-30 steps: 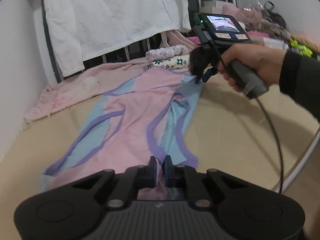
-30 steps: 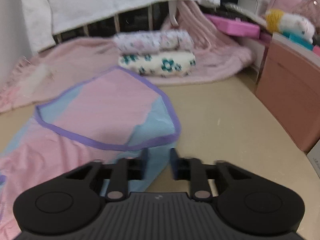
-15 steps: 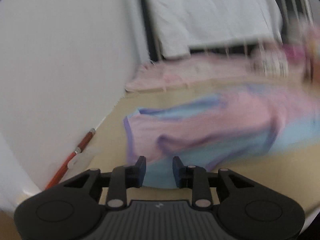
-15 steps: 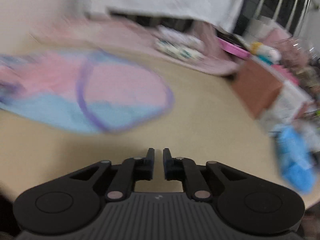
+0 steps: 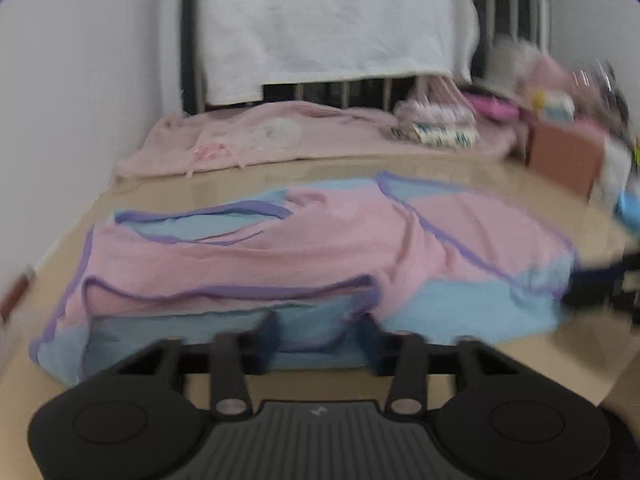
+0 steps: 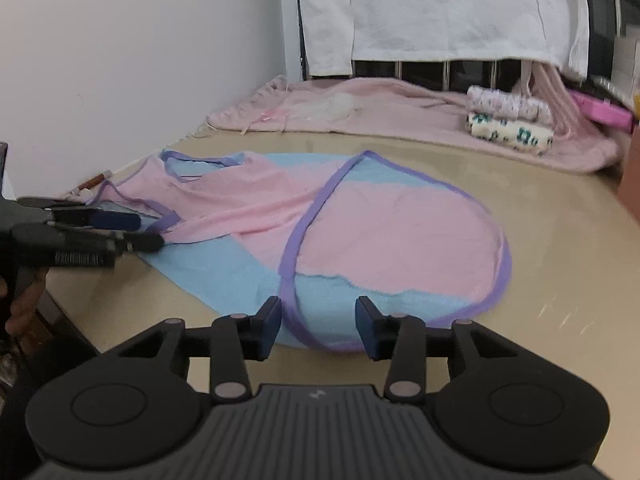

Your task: Fold clothes

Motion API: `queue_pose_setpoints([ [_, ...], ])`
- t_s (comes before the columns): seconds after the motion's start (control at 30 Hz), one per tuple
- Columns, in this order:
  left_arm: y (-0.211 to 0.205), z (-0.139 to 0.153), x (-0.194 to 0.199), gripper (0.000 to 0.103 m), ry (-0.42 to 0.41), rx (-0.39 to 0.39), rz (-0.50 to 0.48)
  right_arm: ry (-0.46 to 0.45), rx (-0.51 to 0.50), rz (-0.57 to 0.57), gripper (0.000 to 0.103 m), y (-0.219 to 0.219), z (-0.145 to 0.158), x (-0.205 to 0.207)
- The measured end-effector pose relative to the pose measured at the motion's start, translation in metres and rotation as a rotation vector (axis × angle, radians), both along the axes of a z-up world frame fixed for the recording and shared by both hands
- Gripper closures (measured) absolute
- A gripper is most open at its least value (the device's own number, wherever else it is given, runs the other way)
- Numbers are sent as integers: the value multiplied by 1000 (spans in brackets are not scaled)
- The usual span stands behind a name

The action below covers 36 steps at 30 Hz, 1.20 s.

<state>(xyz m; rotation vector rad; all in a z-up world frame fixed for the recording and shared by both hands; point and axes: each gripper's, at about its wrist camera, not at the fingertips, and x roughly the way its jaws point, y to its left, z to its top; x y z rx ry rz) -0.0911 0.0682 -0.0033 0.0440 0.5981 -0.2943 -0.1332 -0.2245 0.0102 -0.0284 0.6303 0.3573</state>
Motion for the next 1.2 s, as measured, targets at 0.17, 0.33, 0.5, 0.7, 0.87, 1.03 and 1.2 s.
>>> queue_pose_setpoints([
  [0.17,7,11,4,101,127,-72,-69,29,-9,4,100,0,-4,0],
  [0.33,29,31,-27,101,173,-213,-78,26,-42,-11,100,-5,9,-11],
  [0.5,31,20,-52,90,211,-168,-79,52,-61,44,82,-8,10,-21],
  [0.7,30,30,-41,69,143,-225,-65,3,-36,58,81,-5,7,-20],
  [0.87,18,13,-32,98,198,-129,-57,58,-53,21,98,-1,0,-15],
  [1.03,47,49,-25,82,171,-269,-74,52,-5,5,86,-15,21,-17],
  [1.2,4,79,67,63,74,-27,-32,-11,168,-11,57,-17,58,61],
])
